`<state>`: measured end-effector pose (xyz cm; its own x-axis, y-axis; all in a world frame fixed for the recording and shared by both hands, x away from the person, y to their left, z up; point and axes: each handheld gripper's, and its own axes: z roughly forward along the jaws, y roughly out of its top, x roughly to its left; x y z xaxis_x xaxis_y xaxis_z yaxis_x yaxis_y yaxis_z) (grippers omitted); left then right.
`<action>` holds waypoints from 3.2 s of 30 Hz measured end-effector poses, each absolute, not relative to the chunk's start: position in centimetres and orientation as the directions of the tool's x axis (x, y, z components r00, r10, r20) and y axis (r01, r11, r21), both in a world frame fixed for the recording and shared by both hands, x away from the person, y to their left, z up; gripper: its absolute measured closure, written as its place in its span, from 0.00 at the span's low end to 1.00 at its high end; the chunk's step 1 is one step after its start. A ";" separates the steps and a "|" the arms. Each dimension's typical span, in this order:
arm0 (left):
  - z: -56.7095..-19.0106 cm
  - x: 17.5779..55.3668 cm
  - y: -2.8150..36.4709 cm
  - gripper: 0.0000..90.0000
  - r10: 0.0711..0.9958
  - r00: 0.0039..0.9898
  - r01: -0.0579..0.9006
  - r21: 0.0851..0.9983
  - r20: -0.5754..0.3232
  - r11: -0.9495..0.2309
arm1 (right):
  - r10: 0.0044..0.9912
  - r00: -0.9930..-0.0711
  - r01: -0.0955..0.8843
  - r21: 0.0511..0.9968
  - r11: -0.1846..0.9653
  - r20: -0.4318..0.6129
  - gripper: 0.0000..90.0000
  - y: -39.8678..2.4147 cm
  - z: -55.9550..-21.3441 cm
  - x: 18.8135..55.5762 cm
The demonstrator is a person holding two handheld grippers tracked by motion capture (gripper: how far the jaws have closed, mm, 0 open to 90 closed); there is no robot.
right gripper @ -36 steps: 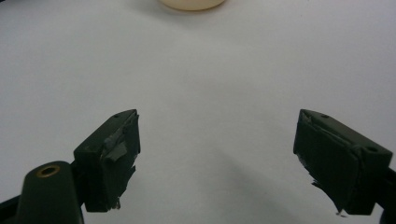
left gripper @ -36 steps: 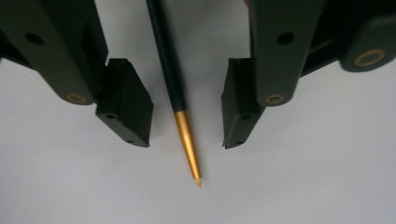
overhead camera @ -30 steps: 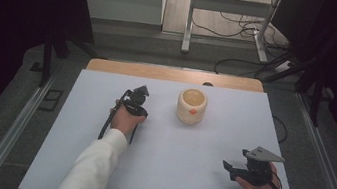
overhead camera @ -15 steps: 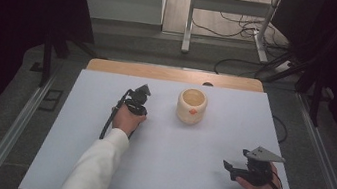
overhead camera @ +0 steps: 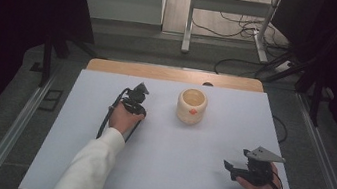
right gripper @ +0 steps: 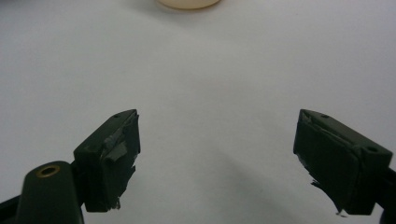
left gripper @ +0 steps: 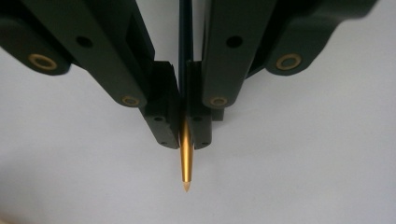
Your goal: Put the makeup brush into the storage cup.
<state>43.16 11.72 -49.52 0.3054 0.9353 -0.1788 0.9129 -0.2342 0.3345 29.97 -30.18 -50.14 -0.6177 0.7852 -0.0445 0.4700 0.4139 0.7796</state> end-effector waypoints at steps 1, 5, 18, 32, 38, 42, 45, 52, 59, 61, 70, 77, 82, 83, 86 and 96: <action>-49.2 43.0 11.9 0.93 0.931 0.315 0.909 0.341 -0.182 -0.240 | 0.785 -0.617 0.470 0.780 0.414 -0.045 0.17 -30.2 -50.1 30.0; -48.1 42.3 12.5 0.93 0.921 0.336 0.893 0.377 -0.198 -0.245 | 0.786 -0.617 0.471 0.779 0.415 -0.046 0.17 -30.2 -50.1 30.0; -45.5 40.3 14.3 0.93 0.893 0.397 0.845 0.465 -0.214 -0.264 | 0.787 -0.615 0.472 0.777 0.416 -0.047 0.17 -30.1 -50.2 30.0; -45.1 39.3 15.2 0.93 0.881 0.413 0.828 0.497 -0.230 -0.259 | 0.788 -0.614 0.473 0.776 0.417 -0.049 0.17 -30.1 -50.2 30.0; -45.0 38.9 15.7 0.93 0.878 0.419 0.823 0.506 -0.233 -0.259 | 0.788 -0.614 0.474 0.775 0.418 -0.049 0.17 -30.1 -50.2 30.0; -45.0 38.5 16.2 0.93 0.874 0.424 0.817 0.517 -0.239 -0.255 | 0.788 -0.613 0.474 0.775 0.417 -0.049 0.17 -30.1 -50.2 30.0; -44.8 38.3 16.4 0.93 0.870 0.427 0.812 0.527 -0.244 -0.251 | 0.789 -0.612 0.475 0.774 0.418 -0.050 0.17 -30.1 -50.3 30.0; -44.4 37.4 16.6 0.93 0.855 0.450 0.795 0.551 -0.257 -0.253 | 0.792 -0.609 0.476 0.774 0.417 -0.052 0.17 -30.1 -50.2 30.0; -44.3 36.7 16.8 0.93 0.844 0.467 0.780 0.573 -0.264 -0.252 | 0.794 -0.606 0.476 0.775 0.416 -0.054 0.17 -30.1 -50.3 30.0; -44.4 36.4 16.9 0.93 0.841 0.471 0.775 0.579 -0.267 -0.251 | 0.795 -0.604 0.477 0.776 0.413 -0.052 0.17 -30.1 -50.2 29.9; -44.5 35.6 17.5 0.93 0.829 0.476 0.764 0.605 -0.294 -0.223 | 0.796 -0.603 0.477 0.776 0.414 -0.054 0.17 -30.1 -50.3 29.9; -44.8 35.1 17.5 0.93 0.815 0.494 0.754 0.616 -0.303 -0.228 | 0.797 -0.602 0.479 0.774 0.415 -0.055 0.17 -30.0 -50.3 30.0; -45.0 35.0 17.5 0.93 0.811 0.497 0.754 0.617 -0.309 -0.227 | 0.798 -0.600 0.478 0.773 0.417 -0.059 0.17 -30.1 -50.3 30.0; -45.1 34.9 17.4 0.93 0.809 0.501 0.752 0.618 -0.309 -0.229 | 0.798 -0.600 0.478 0.773 0.416 -0.059 0.17 -30.1 -50.3 30.0; -45.2 34.7 17.2 0.93 0.804 0.509 0.749 0.619 -0.307 -0.238 | 0.800 -0.598 0.479 0.773 0.415 -0.059 0.17 -30.1 -50.3 29.9; -44.8 33.9 16.6 0.93 0.775 0.547 0.721 0.648 -0.316 -0.244 | 0.803 -0.593 0.477 0.778 0.410 -0.059 0.17 -30.1 -50.2 29.9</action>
<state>33.94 16.65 -44.77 0.5467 0.7754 -0.3160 0.7211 -0.2441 0.6484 29.94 -30.14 -50.22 -0.5931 0.8030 -0.0589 0.4772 0.4095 0.7775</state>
